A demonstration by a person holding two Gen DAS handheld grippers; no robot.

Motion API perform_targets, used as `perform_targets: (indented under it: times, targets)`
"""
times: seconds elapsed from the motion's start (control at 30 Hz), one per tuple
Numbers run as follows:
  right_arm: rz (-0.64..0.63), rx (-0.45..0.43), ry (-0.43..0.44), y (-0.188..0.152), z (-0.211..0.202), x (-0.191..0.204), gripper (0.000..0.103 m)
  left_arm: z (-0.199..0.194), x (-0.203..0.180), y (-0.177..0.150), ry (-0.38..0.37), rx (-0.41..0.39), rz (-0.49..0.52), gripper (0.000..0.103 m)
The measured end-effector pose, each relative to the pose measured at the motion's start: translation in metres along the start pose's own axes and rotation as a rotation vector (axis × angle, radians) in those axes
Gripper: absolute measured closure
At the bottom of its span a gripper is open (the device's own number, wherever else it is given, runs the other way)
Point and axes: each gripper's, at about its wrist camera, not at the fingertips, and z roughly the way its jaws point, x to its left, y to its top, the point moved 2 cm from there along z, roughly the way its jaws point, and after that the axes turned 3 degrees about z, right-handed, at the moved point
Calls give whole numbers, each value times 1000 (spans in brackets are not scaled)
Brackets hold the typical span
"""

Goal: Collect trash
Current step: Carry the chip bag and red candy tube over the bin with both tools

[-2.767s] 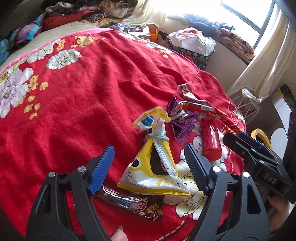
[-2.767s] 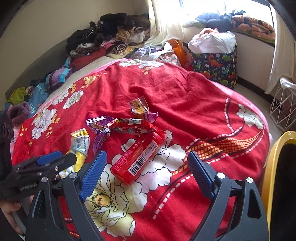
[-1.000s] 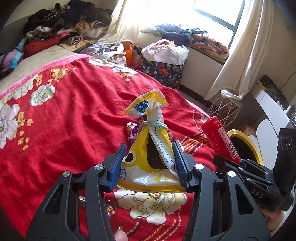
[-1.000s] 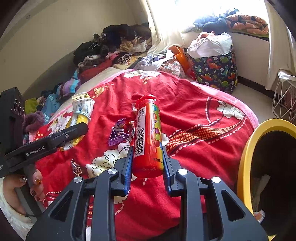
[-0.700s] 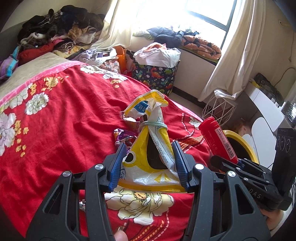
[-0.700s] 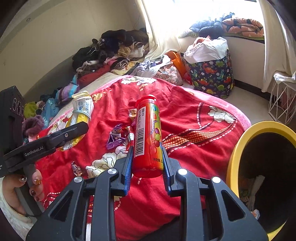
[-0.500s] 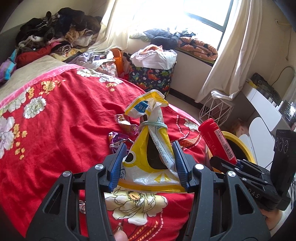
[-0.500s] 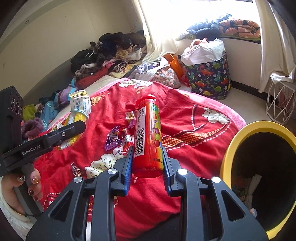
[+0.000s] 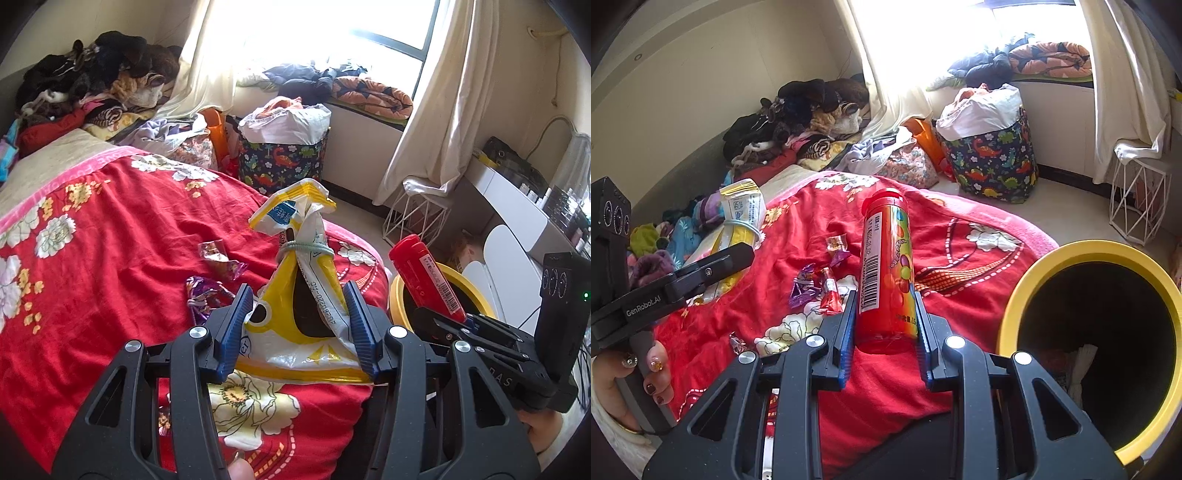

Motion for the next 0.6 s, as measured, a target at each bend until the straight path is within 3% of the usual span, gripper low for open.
perform_targets:
  times: [0.6]
  targets:
    - [49,-40,-47,-1,-23,-28,77,3,-44,5,-44,-22,75,60]
